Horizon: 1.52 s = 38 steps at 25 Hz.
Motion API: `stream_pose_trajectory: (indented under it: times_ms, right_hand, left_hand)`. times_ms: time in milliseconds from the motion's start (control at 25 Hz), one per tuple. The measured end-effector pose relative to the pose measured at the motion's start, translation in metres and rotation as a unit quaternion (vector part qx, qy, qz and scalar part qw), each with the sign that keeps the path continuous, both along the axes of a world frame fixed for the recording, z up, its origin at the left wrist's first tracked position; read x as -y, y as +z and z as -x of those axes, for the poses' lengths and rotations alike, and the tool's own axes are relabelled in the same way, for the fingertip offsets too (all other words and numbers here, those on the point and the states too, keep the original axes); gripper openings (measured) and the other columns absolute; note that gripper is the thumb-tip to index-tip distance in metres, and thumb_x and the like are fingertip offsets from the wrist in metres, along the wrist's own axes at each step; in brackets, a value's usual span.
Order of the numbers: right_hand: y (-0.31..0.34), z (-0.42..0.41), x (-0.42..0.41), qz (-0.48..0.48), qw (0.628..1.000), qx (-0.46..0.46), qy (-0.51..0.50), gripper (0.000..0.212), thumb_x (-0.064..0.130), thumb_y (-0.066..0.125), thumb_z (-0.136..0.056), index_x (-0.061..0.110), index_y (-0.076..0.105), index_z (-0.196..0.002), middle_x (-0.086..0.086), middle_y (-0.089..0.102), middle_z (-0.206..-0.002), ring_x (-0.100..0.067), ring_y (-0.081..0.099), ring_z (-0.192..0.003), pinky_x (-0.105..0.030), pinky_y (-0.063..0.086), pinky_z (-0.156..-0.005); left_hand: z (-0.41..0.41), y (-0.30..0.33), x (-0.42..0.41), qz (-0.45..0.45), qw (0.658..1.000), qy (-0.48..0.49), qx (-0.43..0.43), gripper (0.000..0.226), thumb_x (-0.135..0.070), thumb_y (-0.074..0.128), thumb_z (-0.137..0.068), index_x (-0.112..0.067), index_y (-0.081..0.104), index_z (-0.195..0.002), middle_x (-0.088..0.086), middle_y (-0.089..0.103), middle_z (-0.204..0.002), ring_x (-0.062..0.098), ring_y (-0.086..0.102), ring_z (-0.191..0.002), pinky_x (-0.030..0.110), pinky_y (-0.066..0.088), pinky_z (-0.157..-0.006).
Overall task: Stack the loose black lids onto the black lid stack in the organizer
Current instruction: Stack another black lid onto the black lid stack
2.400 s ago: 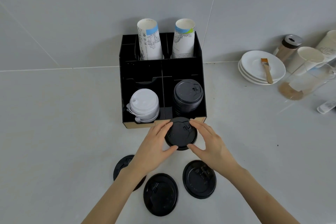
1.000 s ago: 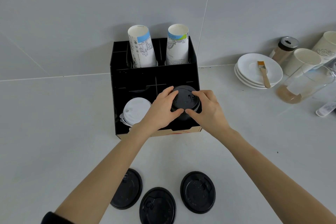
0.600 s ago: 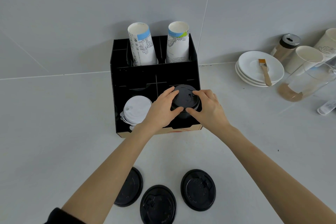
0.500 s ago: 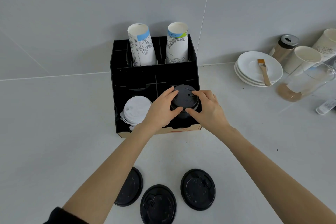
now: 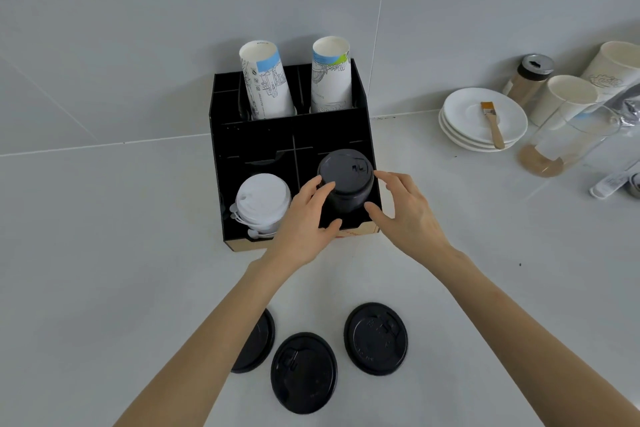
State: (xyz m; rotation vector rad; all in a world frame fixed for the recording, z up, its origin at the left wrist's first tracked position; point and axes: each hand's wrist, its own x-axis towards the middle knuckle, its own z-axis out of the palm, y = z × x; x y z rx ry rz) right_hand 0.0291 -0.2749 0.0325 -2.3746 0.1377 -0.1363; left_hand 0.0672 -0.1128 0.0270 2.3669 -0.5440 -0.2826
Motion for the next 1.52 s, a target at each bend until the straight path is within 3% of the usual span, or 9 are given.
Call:
stream_pose_trajectory:
  times_ms: [160,480,760,1200,1520]
  right_hand:
    - [-0.011,0.042,0.002,-0.014,0.999,-0.024,0.020,0.045,0.022,0.052,-0.088,0.020,0.035,-0.130,-0.002,0.043,-0.132,-0.019,0.042,-0.121,-0.021,0.030,-0.090]
    - [-0.040,0.120,0.008,-0.007,0.992,-0.090,0.083,0.050,0.026,0.056,-0.085,0.024,0.034,-0.130,0.006,0.043,-0.131,-0.012,0.041,-0.122,-0.017,0.029,-0.094]
    - [-0.054,0.148,0.013,0.010,0.981,-0.156,0.116,0.064,0.031,0.062,-0.080,0.025,0.027,-0.134,0.007,0.036,-0.137,-0.011,0.035,-0.126,-0.018,0.029,-0.099]
    - [-0.064,0.154,-0.003,0.019,0.985,-0.133,0.107,0.064,0.030,0.062,-0.079,0.022,0.028,-0.133,0.005,0.037,-0.139,-0.012,0.036,-0.126,-0.023,0.030,-0.103]
    - [-0.047,0.137,-0.007,-0.012,0.992,-0.086,0.091,0.063,0.031,0.066,-0.077,0.022,0.033,-0.131,0.007,0.041,-0.133,-0.009,0.038,-0.120,-0.017,0.031,-0.097]
  left_hand:
    - [0.040,-0.011,-0.011,0.009,0.999,-0.043,-0.027,0.050,-0.018,0.052,-0.086,-0.016,0.033,-0.132,0.005,0.034,-0.143,0.017,0.031,-0.132,0.016,0.019,-0.103]
    - [0.100,-0.040,-0.021,-0.066,0.987,-0.081,-0.123,0.052,-0.032,0.052,-0.086,-0.023,0.031,-0.133,0.000,0.037,-0.141,0.015,0.034,-0.128,0.033,0.028,-0.111]
    - [0.119,-0.049,-0.021,-0.098,0.980,-0.095,-0.142,0.056,-0.034,0.053,-0.084,-0.023,0.029,-0.134,-0.001,0.035,-0.142,0.017,0.033,-0.128,0.034,0.028,-0.110]
    - [0.126,-0.054,-0.022,-0.084,0.981,-0.086,-0.151,0.060,-0.034,0.055,-0.083,-0.020,0.027,-0.135,0.001,0.036,-0.139,0.017,0.035,-0.126,0.033,0.031,-0.109]
    - [0.116,-0.039,-0.023,-0.035,0.990,-0.073,-0.119,0.078,-0.041,0.063,-0.076,-0.021,0.020,-0.137,-0.002,0.028,-0.143,0.013,0.025,-0.129,0.018,0.018,-0.102]
